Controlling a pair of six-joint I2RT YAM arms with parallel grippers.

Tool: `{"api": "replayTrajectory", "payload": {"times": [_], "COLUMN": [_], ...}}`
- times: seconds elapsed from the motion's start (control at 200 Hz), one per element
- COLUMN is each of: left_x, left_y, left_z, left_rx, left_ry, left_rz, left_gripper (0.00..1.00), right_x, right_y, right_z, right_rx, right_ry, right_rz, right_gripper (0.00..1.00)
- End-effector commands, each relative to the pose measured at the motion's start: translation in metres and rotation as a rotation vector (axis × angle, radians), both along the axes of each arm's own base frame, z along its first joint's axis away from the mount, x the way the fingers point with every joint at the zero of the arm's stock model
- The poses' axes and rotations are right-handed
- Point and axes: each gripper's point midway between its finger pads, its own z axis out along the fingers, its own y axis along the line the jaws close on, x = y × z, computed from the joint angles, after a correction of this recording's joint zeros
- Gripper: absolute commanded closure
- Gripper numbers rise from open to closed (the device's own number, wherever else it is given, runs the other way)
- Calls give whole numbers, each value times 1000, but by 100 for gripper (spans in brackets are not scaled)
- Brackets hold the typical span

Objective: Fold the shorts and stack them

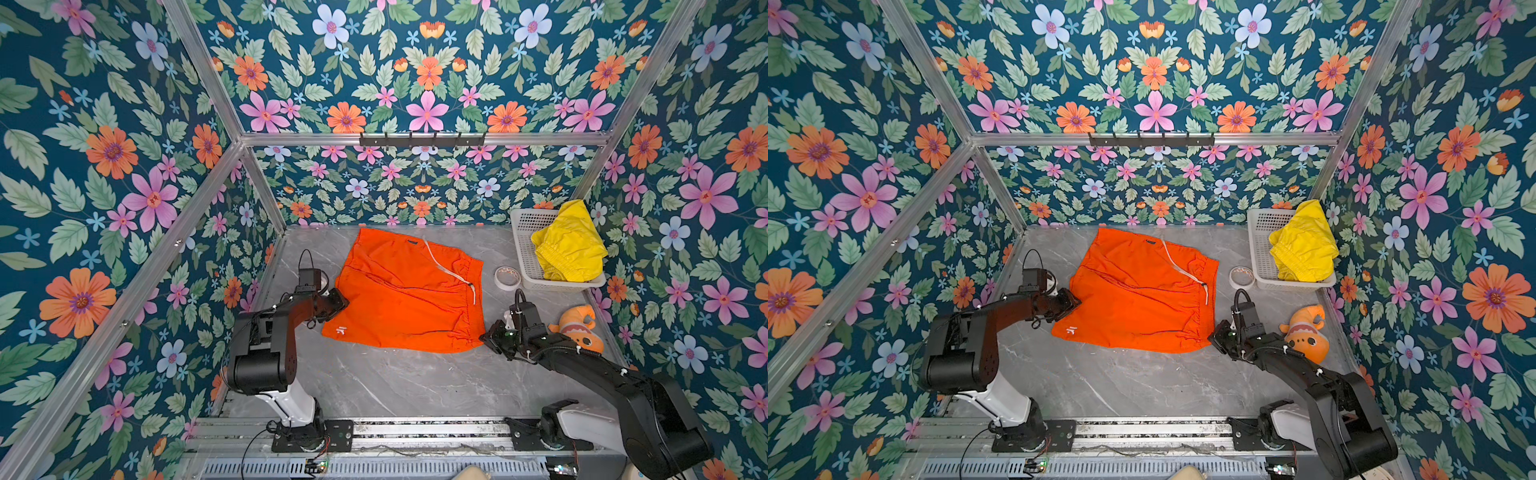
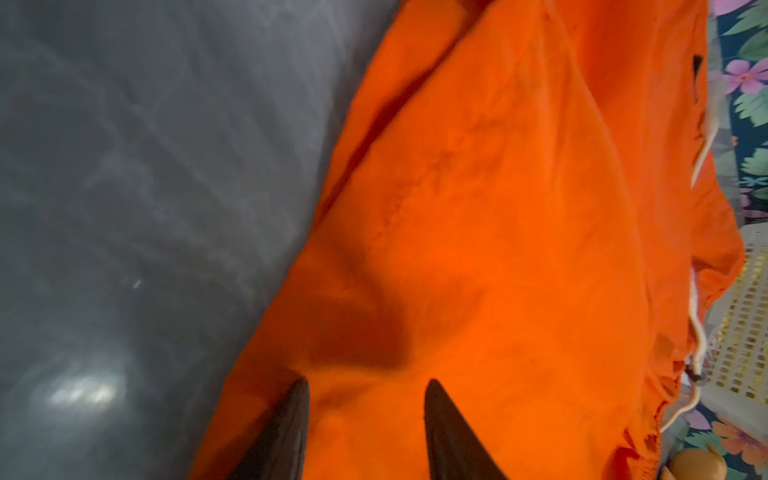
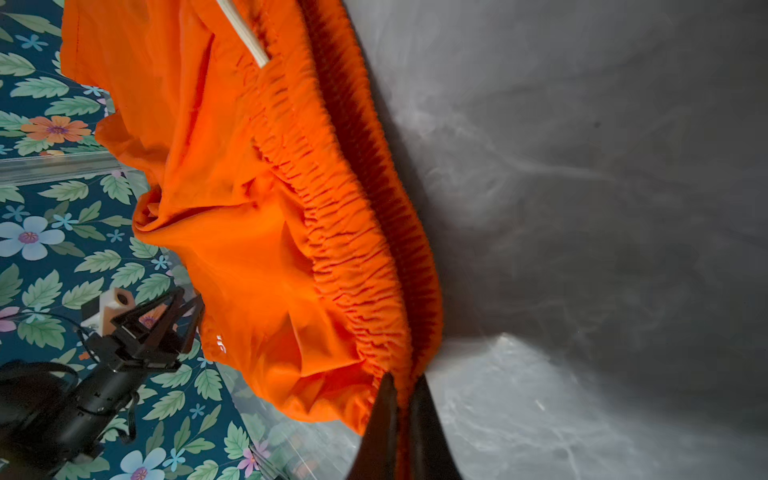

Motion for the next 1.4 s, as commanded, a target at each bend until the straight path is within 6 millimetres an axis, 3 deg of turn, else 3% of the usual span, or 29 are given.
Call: {"api": "replayTrajectory", "payload": {"times": [0.0, 0.095, 0.195, 0.4, 0.56, 0.84, 1.25, 1.39], "left_x": [-30, -56, -82, -111, -108, -103, -101, -99], "left_y": [11, 20, 30, 38, 32, 49, 51, 55], "left_z": [16, 36, 44, 18, 5, -5, -26, -29], "left_rx": [65, 95, 94, 3, -75, 5, 8, 29], "left_ry": [46, 30, 46, 126, 138, 143, 170, 168], "left_rz": [17, 73, 145, 219, 227, 266, 271, 274], "left_gripper": [50, 50, 50, 50, 52, 61, 66, 78], "right_x": [12, 11, 11, 9, 8, 5, 0, -4], "right_y": [-2, -1, 2, 4, 4, 0, 1, 3], "right_z": [8, 10, 12, 13, 13, 18, 18, 19], "right_rx": [-10, -31, -34, -44, -52, -70, -58, -48], "right_ry": [-39, -39, -46, -48, -49, -61, -54, -48], "right_rz": [-48, -30, -17, 8, 17, 18, 29, 43], "right_gripper": [98, 98, 98, 97, 97, 96, 95, 96]}}
